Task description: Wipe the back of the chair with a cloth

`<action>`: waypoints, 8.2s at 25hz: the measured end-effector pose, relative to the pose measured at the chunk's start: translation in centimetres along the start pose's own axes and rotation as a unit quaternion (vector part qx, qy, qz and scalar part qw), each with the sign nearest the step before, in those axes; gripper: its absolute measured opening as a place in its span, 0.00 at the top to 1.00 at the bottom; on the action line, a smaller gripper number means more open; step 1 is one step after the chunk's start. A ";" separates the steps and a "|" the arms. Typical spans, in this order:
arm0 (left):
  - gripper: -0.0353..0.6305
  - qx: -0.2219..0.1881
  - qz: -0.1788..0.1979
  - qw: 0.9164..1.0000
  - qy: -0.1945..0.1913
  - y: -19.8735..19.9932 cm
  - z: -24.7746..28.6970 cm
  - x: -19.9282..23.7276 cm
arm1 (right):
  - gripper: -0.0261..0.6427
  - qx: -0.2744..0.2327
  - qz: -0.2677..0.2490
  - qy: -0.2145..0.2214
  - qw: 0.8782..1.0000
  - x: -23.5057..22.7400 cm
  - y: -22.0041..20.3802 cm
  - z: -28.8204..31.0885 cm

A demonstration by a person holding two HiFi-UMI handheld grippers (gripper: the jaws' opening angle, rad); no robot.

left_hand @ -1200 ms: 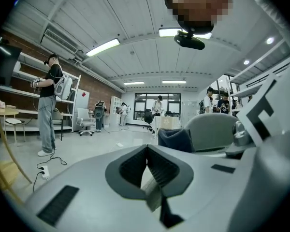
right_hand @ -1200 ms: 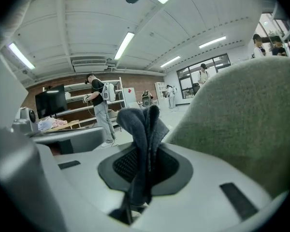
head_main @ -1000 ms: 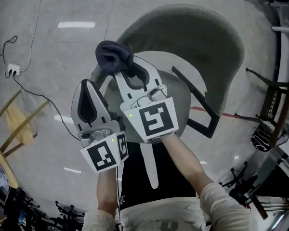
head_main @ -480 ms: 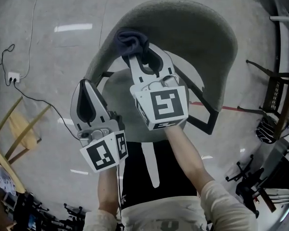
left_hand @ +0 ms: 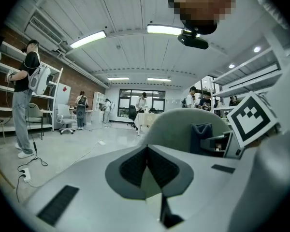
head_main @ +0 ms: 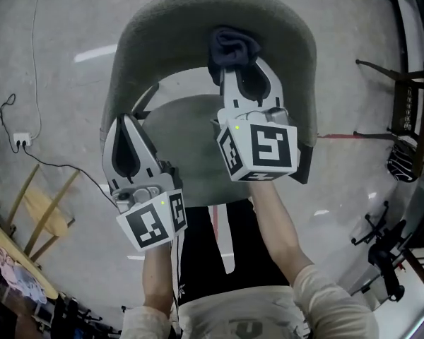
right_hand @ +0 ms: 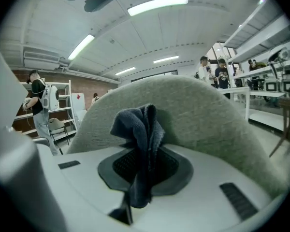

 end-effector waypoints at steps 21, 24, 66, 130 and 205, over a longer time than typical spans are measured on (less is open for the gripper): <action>0.92 0.003 0.006 0.992 -0.130 -0.4 1.7 -9.6 | 0.87 -0.019 0.045 -0.160 0.986 -10.7 0.8 -8.4; 0.92 0.002 0.006 0.991 -0.132 -0.4 1.5 -9.7 | 0.87 -0.018 0.041 -0.163 0.986 -10.9 0.8 -8.8; 0.92 -0.007 -0.022 0.979 0.203 -4.4 -10.3 8.3 | 0.87 0.081 -0.073 0.440 0.892 23.6 -11.0 -6.3; 0.92 0.032 0.017 0.979 -0.200 -5.0 -0.5 -9.3 | 0.87 -0.024 0.057 -0.376 0.924 -13.5 -6.4 -14.3; 0.92 -0.175 -0.001 0.974 -0.142 34.5 -8.1 -12.8 | 0.87 -0.120 -0.124 0.008 0.985 5.7 32.6 -20.4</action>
Point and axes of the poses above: the fingertips, and each gripper's own axes: z forward along the fingers, x to its left, y out of its top, the point moved 1 cm from there along -z, backward along the fingers, and after that the axes turned 9 degrees about -x, right-handed, at the moved point
